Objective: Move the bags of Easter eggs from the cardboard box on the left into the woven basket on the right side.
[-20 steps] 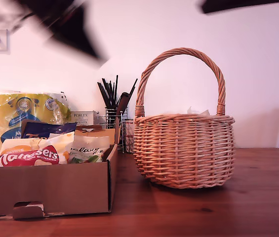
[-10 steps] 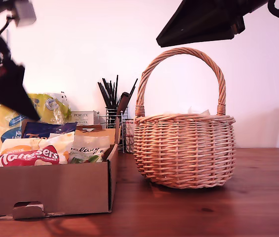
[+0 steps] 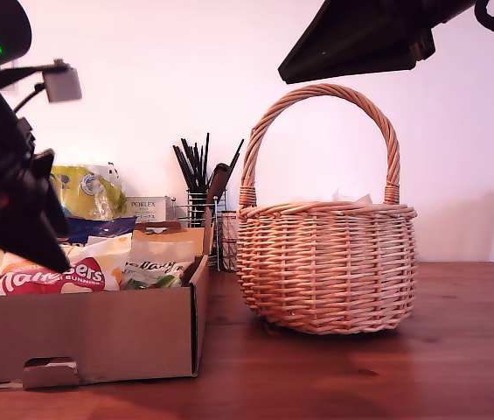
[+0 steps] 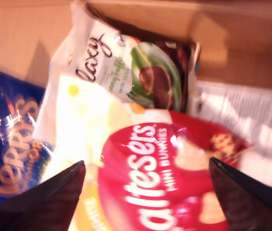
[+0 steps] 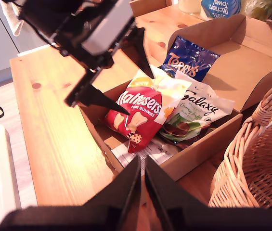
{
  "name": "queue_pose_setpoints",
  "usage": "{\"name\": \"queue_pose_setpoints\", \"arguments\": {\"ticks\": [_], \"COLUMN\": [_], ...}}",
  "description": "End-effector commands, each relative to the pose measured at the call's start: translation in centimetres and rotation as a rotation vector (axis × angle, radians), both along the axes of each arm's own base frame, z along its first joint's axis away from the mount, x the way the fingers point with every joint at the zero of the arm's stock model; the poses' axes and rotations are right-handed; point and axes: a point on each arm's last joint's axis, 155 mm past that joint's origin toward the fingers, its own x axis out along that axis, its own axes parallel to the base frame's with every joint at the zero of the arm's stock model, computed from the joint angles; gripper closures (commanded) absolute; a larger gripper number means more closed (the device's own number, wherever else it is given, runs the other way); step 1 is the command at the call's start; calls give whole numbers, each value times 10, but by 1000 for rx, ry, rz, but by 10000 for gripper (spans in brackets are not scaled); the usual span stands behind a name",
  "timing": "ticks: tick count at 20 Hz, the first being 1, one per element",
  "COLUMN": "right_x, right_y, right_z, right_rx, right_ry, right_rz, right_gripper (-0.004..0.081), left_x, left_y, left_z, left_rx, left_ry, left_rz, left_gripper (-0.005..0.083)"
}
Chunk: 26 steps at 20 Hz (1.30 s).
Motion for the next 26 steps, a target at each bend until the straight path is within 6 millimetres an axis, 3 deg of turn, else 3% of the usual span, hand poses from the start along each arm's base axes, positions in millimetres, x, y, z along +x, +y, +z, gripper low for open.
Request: {"name": "queue_pose_setpoints", "arguments": {"ticks": [1, 7, 12, 18, 20, 23, 24, 26], "right_x": [-2, -2, -2, -2, -2, -2, -2, -2], "right_y": [2, 2, 2, 2, 2, 2, 2, 2], "right_z": [4, 3, 3, 3, 3, 4, 4, 4], "right_rx": [9, 7, 7, 8, 8, 9, 9, 9], "right_ry": [-5, -3, -3, -3, -4, -5, -5, -5], "right_rz": [10, 10, 10, 10, 10, 10, 10, 10], "right_gripper": [783, 783, 783, 783, 783, 783, 783, 783], "left_x": [-3, -7, -27, -39, -36, -36, -35, -31], "left_y": [4, 6, 8, 11, 13, 13, 13, 11], "left_z": [-20, -58, -95, -100, -99, -93, -89, -83], "left_rx": [31, 59, 58, 72, 80, 87, 87, 84], "left_ry": [44, 140, 293, 352, 347, 349, 348, 346], "left_rz": [-18, -30, -32, -28, 0, -1, -1, -1], "left_gripper": [8, 8, 9, 41, 177, 544, 609, 627]}}
